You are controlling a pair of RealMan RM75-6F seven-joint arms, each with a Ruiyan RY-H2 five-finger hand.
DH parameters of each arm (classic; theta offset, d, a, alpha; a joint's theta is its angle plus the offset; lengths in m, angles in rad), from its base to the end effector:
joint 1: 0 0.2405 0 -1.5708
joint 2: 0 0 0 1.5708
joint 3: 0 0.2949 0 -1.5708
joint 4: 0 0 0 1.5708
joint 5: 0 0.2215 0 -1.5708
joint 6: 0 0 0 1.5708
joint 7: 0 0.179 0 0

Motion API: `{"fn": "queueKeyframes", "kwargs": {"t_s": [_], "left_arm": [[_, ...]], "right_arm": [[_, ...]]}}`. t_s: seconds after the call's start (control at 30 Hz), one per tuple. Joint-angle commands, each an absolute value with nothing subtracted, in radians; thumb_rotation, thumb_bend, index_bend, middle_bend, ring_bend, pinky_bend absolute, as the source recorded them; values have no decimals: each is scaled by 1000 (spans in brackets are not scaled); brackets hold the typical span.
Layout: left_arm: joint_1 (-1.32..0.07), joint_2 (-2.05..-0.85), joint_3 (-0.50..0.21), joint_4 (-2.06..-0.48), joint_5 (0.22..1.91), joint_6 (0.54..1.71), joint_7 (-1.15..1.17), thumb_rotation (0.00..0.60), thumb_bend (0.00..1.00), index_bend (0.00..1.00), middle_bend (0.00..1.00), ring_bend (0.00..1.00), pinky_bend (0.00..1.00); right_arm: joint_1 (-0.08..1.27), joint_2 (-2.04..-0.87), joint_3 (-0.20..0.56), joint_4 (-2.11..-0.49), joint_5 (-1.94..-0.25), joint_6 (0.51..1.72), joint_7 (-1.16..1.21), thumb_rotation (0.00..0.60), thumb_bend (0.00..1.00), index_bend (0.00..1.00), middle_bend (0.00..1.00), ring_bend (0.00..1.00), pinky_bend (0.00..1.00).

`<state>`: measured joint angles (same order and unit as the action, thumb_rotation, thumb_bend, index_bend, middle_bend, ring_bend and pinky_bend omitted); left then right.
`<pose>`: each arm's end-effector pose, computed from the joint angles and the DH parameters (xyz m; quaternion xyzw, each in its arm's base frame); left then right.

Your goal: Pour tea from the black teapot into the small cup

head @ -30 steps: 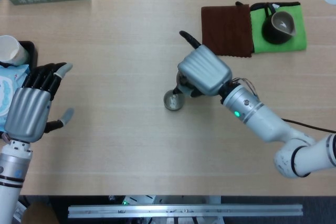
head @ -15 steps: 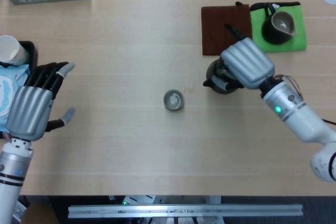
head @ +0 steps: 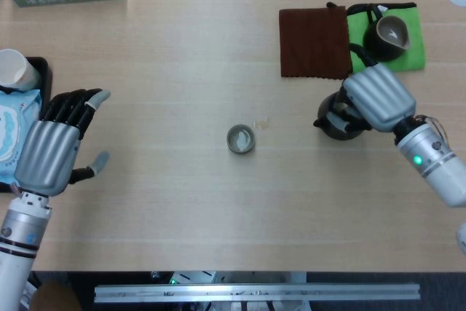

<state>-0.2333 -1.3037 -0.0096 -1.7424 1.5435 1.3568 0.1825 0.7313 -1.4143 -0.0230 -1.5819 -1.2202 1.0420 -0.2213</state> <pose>-0.2640 0.2450 0.0621 -0.6597 -0.4059 -0.4263 0.4673 -0.1978 -0.3628 -0.0176 0.7755 -0.3685 0.3463 0.3779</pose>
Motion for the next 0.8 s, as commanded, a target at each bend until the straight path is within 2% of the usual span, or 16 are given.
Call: {"fn": "queueKeyframes", "kwargs": {"t_s": [0.03, 0.8], "left_arm": [[-235, -1308, -9, -1739, 1542, 1353, 183, 600, 251, 97, 146, 126, 157], [-240, -1313, -1, -1735, 1522, 1332, 189, 600, 251, 95, 146, 126, 157]], "right_arm": [[711, -1426, -28, -1551, -1223, 1029, -203, 485, 327, 1000, 884, 868, 67], [641, -1497, -15, -1431, -1272, 985, -191, 485, 322, 980, 808, 802, 63]]}}
